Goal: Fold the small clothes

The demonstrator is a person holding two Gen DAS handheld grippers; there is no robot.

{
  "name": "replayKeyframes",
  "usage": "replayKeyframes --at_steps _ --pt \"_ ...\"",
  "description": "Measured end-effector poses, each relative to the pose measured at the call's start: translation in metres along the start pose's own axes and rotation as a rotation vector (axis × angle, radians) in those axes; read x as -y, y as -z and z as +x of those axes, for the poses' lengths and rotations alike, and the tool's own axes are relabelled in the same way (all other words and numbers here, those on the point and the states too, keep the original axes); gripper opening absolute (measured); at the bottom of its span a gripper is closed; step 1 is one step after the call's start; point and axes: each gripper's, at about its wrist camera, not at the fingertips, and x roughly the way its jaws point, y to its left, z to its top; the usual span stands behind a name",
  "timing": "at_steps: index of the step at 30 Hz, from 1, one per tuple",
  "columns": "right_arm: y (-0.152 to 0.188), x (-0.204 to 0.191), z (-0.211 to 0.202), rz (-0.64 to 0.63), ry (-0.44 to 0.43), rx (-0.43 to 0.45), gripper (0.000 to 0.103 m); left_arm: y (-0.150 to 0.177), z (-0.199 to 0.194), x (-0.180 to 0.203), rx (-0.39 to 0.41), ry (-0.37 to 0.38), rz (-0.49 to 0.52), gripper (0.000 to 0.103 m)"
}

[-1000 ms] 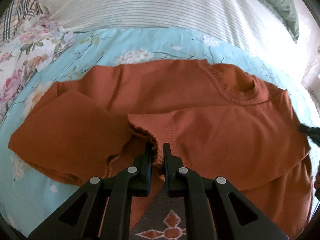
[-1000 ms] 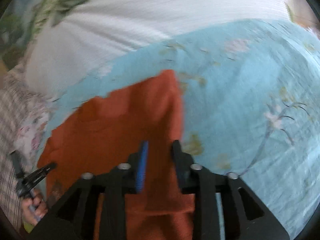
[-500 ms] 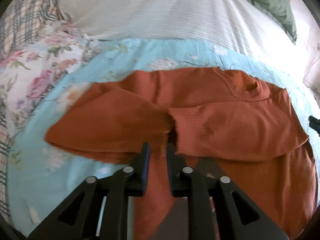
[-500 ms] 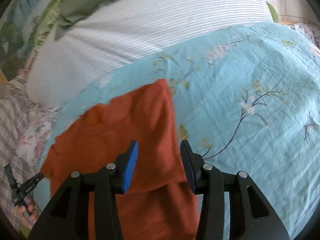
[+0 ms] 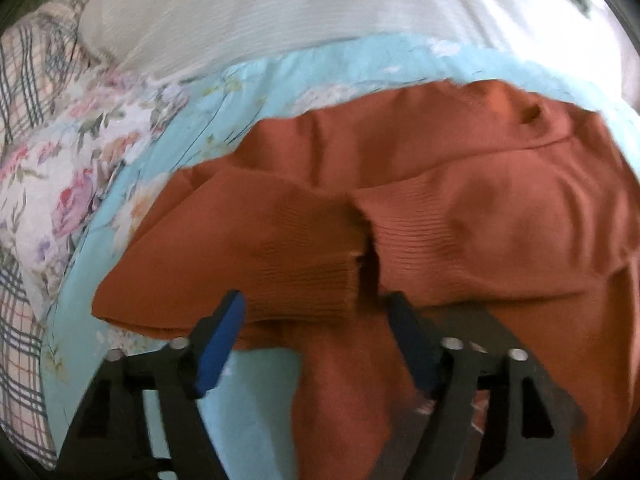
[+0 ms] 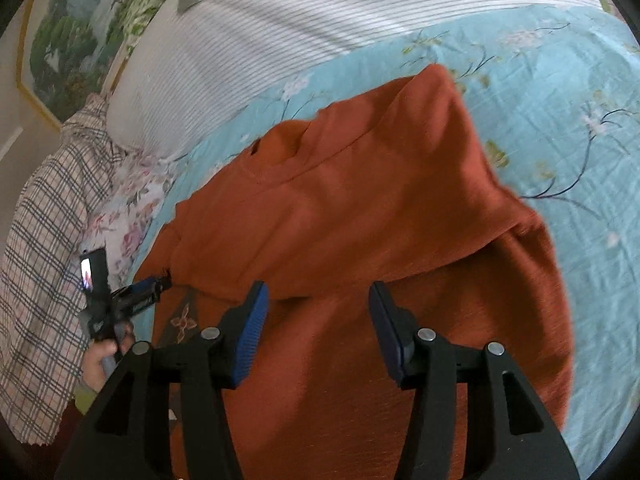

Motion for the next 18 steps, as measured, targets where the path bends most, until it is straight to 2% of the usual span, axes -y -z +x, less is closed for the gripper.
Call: replayKeyframes --at_steps 2,3,5,8,13,18 --pt "0.002 -0.003 0.003 -0.001 -0.011 -0.005 0.054 -0.003 0.009 -0.017 -0.024 0.026 -0.076 0.038" --pt "0.003 -0.005 0.005 -0.001 -0.017 -0.007 0.054 -0.004 0.01 -0.026 -0.023 0.045 -0.115 0.023" --pt "0.004 -0.009 0.006 -0.005 -0.031 -0.01 0.054 -0.005 0.009 -0.043 -0.017 0.083 -0.19 0.006" --pt "0.006 -0.014 0.007 -0.015 -0.048 -0.01 0.054 -0.008 -0.005 -0.058 0.036 0.112 -0.259 0.005" --pt "0.008 -0.018 0.002 -0.017 -0.081 0.006 0.053 -0.012 -0.038 -0.062 0.112 0.161 -0.306 0.004" --pt "0.006 -0.009 -0.012 0.008 -0.081 0.054 0.053 -0.03 -0.082 -0.034 0.204 0.307 -0.328 0.004"
